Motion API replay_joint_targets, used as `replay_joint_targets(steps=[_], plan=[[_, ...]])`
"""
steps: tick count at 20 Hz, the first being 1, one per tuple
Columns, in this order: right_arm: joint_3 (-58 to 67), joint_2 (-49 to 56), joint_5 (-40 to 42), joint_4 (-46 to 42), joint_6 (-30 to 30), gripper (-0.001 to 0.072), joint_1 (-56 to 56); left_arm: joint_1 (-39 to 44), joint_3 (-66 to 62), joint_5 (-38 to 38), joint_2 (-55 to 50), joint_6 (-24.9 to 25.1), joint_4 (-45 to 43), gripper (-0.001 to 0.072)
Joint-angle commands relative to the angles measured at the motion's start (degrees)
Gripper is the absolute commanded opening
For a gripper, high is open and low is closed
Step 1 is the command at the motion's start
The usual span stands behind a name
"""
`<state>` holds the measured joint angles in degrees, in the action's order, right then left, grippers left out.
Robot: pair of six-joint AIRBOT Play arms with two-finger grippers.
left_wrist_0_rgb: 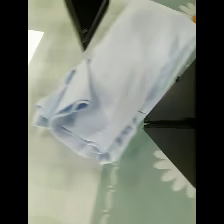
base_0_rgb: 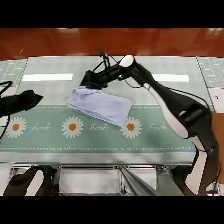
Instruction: Fold the shirts.
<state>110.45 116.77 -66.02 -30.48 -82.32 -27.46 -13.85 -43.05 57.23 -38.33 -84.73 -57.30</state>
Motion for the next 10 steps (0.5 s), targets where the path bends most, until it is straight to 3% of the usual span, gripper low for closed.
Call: replay_joint_targets(steps=[1, 3, 5, 8, 10], plan=[[0.02, -6.40, -23.50, -19.56, -3.96, 0.0407, 8.04, -0.04, -5.20, -6.88, -0.96, 1.07, 2.29, 0.0015], [-3.37, -16.55, -28.83, -41.24, -5.14, 0.0407, 11.58, -0.04, -8.46, -6.54, -0.90, 1.09, 2.27, 0.0015], [-14.23, -29.29, -23.69, -57.94, -8.68, 0.0407, 13.18, -0.02, -8.79, -2.14, -0.94, 1.09, 2.95, 0.0015], [-42.88, -47.89, -3.34, -56.87, -17.66, 0.0409, 17.49, 1.97, -6.19, 2.89, -0.63, 1.14, 2.93, 0.0015], [-61.68, -56.06, 10.82, -47.82, -21.22, 0.0409, 20.87, 4.96, -3.28, 2.97, -0.52, 1.09, 3.34, 0.0015]])
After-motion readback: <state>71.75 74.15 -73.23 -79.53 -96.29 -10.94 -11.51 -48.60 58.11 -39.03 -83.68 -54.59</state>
